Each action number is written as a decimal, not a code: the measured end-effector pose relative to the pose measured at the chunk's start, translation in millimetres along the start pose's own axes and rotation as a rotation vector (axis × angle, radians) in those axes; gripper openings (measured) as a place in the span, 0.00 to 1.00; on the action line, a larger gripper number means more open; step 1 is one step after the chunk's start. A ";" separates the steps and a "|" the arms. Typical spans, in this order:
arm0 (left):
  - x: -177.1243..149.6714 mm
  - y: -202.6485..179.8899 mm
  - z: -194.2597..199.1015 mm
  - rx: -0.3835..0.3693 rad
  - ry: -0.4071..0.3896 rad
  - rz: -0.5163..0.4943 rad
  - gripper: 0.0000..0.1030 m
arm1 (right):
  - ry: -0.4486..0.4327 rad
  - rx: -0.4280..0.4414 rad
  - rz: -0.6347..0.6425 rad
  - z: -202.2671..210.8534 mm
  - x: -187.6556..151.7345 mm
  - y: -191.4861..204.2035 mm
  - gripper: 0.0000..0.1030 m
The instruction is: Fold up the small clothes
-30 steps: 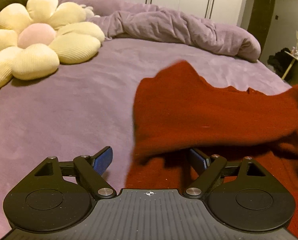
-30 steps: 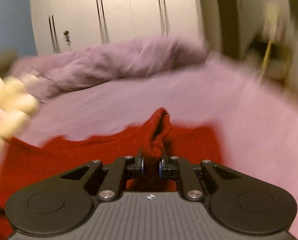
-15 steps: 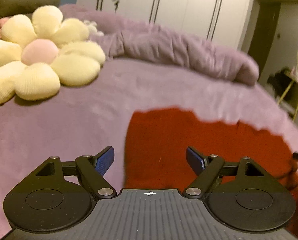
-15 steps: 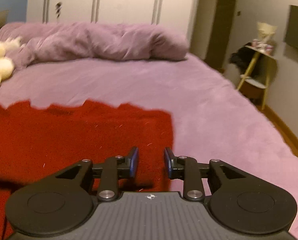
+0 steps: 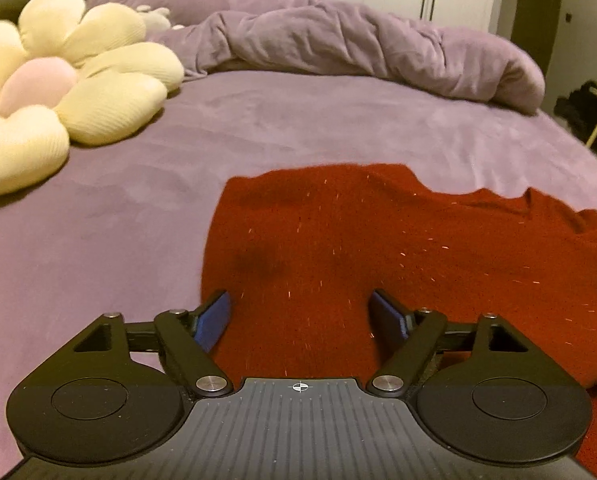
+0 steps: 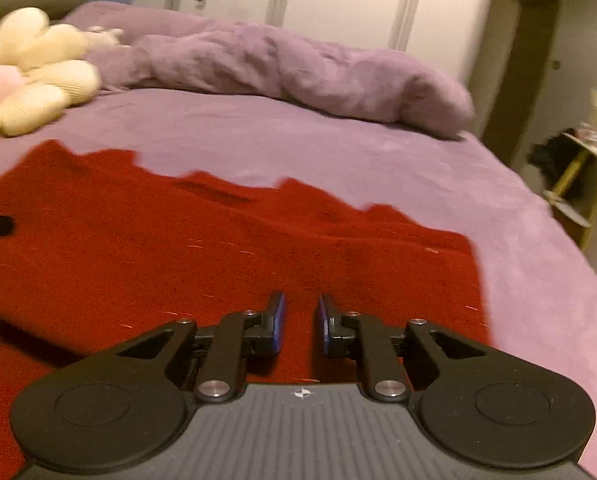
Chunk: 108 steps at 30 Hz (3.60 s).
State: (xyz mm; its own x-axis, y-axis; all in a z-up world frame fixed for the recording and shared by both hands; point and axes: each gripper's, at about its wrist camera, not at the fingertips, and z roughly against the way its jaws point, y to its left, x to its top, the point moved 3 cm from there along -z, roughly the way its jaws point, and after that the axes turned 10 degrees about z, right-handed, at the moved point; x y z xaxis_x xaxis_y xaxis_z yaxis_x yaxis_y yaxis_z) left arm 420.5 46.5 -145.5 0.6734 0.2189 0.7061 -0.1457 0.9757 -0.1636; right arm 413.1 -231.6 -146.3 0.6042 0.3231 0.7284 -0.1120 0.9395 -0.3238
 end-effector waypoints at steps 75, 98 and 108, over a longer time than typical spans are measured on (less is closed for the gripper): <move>-186.0 151.9 244.0 -0.236 0.410 0.252 0.78 | 0.278 0.231 -0.355 293.8 -220.0 -75.2 0.53; -177.1 146.0 241.6 -0.374 0.527 0.272 0.18 | 0.322 0.452 -0.531 274.2 -224.2 -96.3 0.21; -100.9 101.7 267.2 -0.649 0.385 0.353 0.15 | 0.239 0.667 -0.845 262.0 -184.2 -116.1 0.15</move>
State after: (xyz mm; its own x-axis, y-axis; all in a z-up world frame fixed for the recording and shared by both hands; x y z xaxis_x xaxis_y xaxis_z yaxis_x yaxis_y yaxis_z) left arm 144.1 125.6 -49.3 0.8846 0.3784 0.2726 -0.0276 0.6260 -0.7793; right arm 108.1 -370.3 -84.6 0.8157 -0.4151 0.4028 0.0489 0.7434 0.6671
